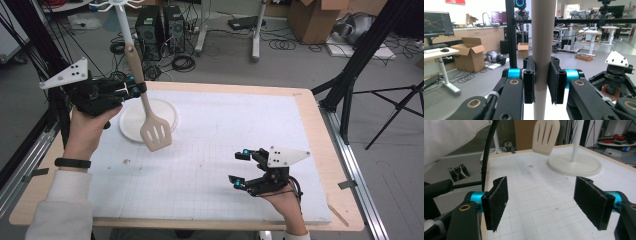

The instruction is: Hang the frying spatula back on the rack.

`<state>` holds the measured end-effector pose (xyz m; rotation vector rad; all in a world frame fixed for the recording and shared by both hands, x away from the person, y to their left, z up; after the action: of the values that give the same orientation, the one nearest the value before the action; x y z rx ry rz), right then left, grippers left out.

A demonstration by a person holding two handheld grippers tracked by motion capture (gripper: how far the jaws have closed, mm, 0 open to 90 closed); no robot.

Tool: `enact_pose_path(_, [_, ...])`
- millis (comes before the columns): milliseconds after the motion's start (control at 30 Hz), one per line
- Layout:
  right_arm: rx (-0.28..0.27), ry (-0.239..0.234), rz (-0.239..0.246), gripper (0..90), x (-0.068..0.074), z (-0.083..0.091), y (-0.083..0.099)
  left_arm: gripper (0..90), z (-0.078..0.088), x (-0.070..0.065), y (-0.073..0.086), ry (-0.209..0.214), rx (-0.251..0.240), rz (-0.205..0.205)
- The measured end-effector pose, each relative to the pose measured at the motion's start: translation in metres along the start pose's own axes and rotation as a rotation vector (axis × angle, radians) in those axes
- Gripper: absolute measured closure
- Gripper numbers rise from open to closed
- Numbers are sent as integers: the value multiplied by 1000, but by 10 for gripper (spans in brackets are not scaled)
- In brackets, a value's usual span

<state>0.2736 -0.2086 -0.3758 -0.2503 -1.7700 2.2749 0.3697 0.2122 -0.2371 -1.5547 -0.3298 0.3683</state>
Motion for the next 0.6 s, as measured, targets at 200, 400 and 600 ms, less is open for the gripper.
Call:
enact_pose_path(200, [-9,0,8,265,0,2,0,766,-3,18,-12,-3,31,20])
enact_pose_path(400, [-8,3,0,265,0,2,0,766,-2,36,-25,-36,27,46])
enact_pose_path(600, [-9,3,-3,265,-1,3,1,766,-3,48,-31,-49,33,82])
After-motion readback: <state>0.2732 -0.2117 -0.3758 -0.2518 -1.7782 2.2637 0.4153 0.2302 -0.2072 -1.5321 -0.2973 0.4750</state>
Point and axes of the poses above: each handheld gripper's, and its own axes: z roughly backward along the jaws, y roughly out of its underside, x roughly to its left, the point moved 2 cm from there along -z, roughly forward along the jaws, and after that the axes turned 2 degrees about z, right-handed, at the moved point
